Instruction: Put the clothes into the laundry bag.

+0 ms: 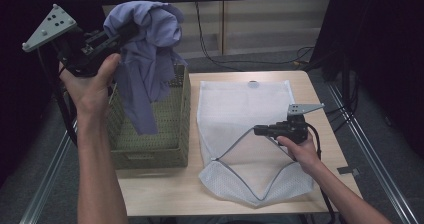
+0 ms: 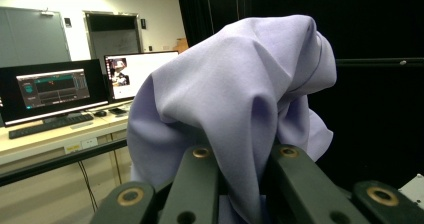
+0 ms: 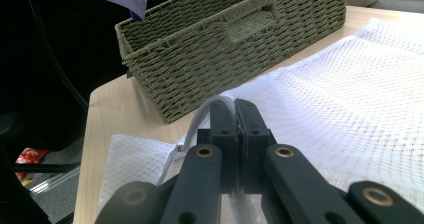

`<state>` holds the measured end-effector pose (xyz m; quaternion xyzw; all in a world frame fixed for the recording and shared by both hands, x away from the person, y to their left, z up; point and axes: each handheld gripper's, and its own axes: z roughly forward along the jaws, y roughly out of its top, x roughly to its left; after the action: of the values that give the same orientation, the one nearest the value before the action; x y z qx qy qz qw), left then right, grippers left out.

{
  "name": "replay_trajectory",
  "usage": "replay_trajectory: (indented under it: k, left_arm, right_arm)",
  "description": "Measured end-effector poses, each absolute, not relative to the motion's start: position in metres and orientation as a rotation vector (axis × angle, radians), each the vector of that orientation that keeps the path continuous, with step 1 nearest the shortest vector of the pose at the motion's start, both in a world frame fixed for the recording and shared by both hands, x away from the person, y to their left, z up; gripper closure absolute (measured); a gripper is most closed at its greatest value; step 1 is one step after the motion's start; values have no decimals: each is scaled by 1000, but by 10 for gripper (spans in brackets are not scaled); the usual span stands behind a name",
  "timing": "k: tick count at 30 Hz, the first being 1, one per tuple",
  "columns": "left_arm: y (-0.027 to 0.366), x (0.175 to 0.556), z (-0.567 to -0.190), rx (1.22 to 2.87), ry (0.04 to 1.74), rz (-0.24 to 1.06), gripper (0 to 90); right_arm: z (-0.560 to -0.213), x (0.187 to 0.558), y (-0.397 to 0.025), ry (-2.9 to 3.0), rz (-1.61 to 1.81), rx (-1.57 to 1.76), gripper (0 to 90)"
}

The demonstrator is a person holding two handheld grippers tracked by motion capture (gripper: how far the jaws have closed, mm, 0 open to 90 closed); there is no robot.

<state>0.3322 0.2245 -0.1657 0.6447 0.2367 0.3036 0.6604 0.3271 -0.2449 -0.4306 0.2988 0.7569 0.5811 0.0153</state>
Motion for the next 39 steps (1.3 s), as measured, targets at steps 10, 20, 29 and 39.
replay_trajectory:
  k: [10,20,29,39]
  left_arm:
    - [212,315,-152,1463,480,674,864]
    - [197,297,-148,1451,410,626,864]
    - [167,285,-157,1486,327,587,863]
    - [136,279,-165,1519,259,501,863]
  right_arm:
    - [-432,327,-243,2362,1805,932,886]
    - [-432,328,-244,2363,1804,929,886]
    - [-432,329,-242,2367,1796,925,886]
    - [-432,329,-242,2365,1798,925,886]
